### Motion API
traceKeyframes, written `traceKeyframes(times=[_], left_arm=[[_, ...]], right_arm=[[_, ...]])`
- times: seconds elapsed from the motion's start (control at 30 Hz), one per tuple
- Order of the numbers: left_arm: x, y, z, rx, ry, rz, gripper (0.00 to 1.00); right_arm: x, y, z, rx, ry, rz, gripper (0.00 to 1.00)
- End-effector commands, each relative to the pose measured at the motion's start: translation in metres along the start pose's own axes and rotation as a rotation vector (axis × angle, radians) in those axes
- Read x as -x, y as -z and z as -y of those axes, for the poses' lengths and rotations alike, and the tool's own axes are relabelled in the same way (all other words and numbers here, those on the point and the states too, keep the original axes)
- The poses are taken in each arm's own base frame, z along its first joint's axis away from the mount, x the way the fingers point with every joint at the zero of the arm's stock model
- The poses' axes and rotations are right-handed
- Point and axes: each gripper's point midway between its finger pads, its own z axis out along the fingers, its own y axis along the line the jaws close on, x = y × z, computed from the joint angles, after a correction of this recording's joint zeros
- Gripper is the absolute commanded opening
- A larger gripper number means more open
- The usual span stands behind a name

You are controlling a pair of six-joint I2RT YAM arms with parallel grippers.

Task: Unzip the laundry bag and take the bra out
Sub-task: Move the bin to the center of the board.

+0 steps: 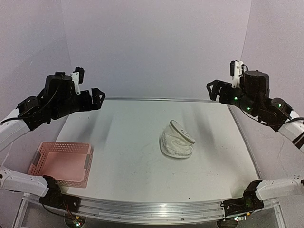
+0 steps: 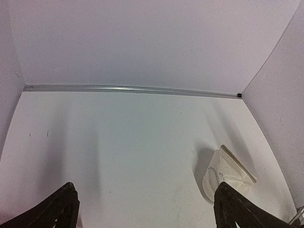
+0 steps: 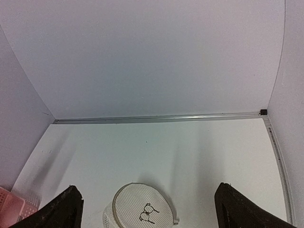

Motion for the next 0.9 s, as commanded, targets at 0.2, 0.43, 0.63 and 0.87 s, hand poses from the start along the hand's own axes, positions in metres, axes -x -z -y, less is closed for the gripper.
traceKeyframes(times=[0.2,0.43,0.63,0.87], left_arm=[[-0.038,0.011,-0.049,0.176,0.167,-0.013,1.0],[-0.072,0.002,-0.094,0.317,0.291,-0.087,1.0],[-0.09,0.013,-0.133,0.431,0.416,-0.089,1.0],[-0.118,0.019,-0.169,0.599,0.496,-0.134,1.0]], right_arm=[[-0.016,-0.006,0.003,-0.022,0.017,-0.051,0.98],[-0.04,-0.017,0.003,-0.017,0.035,-0.113,0.98],[-0.058,-0.03,0.002,-0.024,0.054,-0.167,0.98],[-0.072,-0.038,0.001,-0.026,0.059,-0.204,0.98]])
